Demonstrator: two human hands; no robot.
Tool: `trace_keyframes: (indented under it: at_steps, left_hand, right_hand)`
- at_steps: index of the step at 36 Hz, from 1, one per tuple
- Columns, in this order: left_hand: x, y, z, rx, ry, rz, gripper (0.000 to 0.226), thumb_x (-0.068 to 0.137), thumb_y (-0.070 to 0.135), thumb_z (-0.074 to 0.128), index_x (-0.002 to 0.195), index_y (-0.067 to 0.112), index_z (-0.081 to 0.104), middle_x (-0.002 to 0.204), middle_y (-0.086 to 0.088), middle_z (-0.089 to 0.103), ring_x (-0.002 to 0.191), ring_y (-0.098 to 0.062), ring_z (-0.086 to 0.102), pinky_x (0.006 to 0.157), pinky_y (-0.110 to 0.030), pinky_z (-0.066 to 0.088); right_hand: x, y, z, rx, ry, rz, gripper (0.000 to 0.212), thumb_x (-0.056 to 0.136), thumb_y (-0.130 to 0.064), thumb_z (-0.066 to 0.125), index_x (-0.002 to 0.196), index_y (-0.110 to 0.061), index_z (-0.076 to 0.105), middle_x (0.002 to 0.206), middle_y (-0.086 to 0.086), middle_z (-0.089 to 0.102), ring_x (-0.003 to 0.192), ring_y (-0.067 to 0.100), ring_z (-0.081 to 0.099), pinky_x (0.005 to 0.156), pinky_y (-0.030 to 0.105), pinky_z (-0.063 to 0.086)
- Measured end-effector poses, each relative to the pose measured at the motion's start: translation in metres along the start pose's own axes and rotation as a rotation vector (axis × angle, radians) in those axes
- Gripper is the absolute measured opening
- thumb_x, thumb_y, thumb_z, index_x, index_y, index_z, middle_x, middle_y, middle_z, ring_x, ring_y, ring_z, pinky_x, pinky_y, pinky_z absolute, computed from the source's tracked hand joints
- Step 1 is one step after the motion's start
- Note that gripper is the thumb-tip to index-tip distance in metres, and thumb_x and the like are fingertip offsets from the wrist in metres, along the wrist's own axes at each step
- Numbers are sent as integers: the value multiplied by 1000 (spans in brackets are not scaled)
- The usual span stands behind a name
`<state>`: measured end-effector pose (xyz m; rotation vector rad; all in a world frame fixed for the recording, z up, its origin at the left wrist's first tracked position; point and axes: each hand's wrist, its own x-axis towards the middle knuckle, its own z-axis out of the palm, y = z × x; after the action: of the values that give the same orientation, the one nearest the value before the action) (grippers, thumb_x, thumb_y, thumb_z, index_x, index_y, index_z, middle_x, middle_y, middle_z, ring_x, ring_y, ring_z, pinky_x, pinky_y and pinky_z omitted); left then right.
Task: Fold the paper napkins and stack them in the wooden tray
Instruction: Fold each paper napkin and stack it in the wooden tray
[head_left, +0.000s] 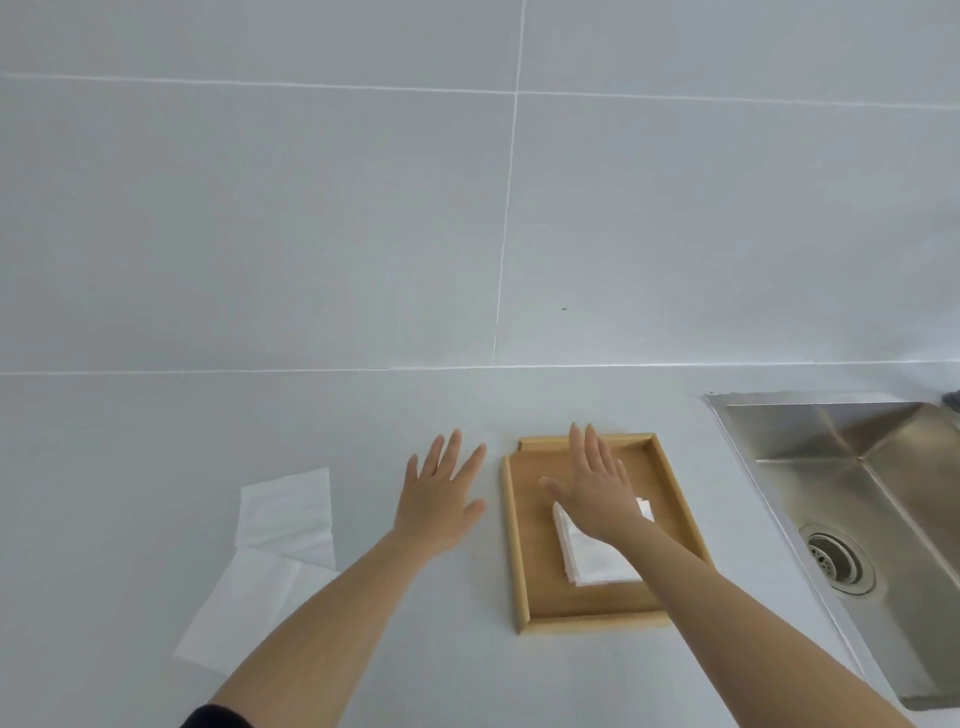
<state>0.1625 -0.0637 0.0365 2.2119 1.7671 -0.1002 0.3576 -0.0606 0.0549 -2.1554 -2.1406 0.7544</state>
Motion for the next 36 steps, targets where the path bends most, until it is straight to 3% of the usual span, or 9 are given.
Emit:
trace_keyframes:
  at_steps: [15, 25, 36]
  left_hand:
    - [-69, -131, -12, -86, 28, -291, 69, 96, 42, 36, 149, 22, -4, 160, -7, -11, 149, -23, -6, 121, -44, 4]
    - [-119, -187, 4, -168, -31, -566, 78, 87, 51, 49, 145, 11, 14, 153, -11, 22, 140, -28, 25, 110, -38, 29]
    - [-140, -205, 25, -216, -165, -715, 78, 72, 58, 64, 127, 10, 36, 131, -7, 40, 122, -25, 39, 95, -34, 38]
  right_hand:
    - [10, -139, 52, -159, -144, -304, 80, 96, -49, 30, 145, -12, -21, 157, 9, -22, 146, 26, -15, 120, 42, -2]
    - [9, -207, 97, -204, -268, -477, 82, 96, -47, 34, 144, -12, -22, 157, 7, -22, 146, 24, -16, 121, 41, -2]
    - [2, -243, 134, -231, -369, -547, 80, 96, -43, 38, 147, -11, -14, 159, 7, -13, 147, 24, -12, 121, 37, 1]
